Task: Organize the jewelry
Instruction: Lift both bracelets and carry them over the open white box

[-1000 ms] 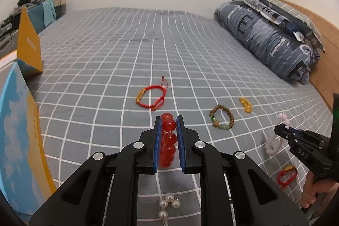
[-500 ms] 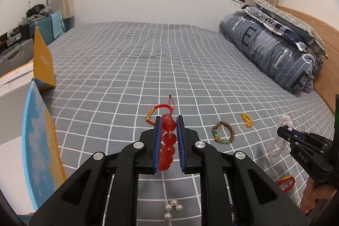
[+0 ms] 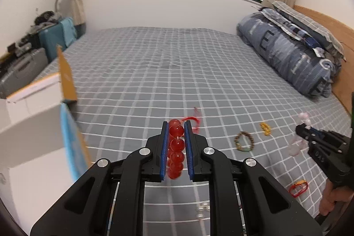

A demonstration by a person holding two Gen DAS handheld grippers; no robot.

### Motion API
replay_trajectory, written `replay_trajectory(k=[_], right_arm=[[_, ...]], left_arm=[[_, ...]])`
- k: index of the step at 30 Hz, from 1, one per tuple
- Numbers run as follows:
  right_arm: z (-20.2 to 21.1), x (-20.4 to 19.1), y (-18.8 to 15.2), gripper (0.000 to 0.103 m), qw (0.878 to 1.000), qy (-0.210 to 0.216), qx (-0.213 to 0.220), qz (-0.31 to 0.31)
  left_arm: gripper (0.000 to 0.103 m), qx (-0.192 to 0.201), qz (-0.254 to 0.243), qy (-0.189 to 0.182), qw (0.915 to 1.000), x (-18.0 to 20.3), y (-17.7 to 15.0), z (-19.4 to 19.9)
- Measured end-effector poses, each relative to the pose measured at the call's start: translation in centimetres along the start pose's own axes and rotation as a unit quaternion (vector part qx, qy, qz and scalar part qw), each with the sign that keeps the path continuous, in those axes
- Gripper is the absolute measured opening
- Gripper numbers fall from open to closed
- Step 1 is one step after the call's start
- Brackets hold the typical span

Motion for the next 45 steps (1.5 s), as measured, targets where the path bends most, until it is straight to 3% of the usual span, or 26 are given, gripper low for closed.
replay_trajectory(k=[4,12,21,28,32,38,45], right_arm=[[0.5,-2.7,1.3,0.011,1.000,0.012,0.001,0.013],[0.9,-10.0,3.3,0.011,0.997,0.032,0.011,0.063],[1.1,-19.5,4.4,0.011,0.990,0.084,0.022,0.111],[1.5,-27.3,4.5,0.011,0.980,0.134,0.019,0.147],[1.7,-32.0,3.9,0.011,0.970,0.163,0.009,0.179],[0.0,-38.7,2.3,0.011,0.954,0.188,-0.027,0.232],[-4.1,-41.8,-0.2,0.011,0.943,0.185,-0.107,0.255]], left_arm=[[0.013,0.002,0.014,0.003,0.9999,-2.5,1.3,1.4],[0.013,0.014,0.031,0.046,0.9983,-7.3,2.5,4.1],[0.013,0.001,0.073,0.108,0.9915,-16.2,0.9,6.4],[0.013,-0.016,0.108,0.159,0.9811,-23.5,-1.4,8.0],[0.013,-0.039,0.129,0.185,0.9734,-26.7,-3.1,8.2],[0.013,-0.120,0.161,0.185,0.9620,-30.9,-6.1,5.1],[0.013,-0.176,0.177,0.189,0.9496,-32.4,-8.4,3.0]])
Point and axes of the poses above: each gripper's, at about its wrist camera, not at the fingertips, and z roughly against the way its jaws point, x to its right, y to its top, the point moved 1 cm from there along -z, roughly the way its jaws point, and after that the axes turned 11 degrees about y, right-handed, at the moved point
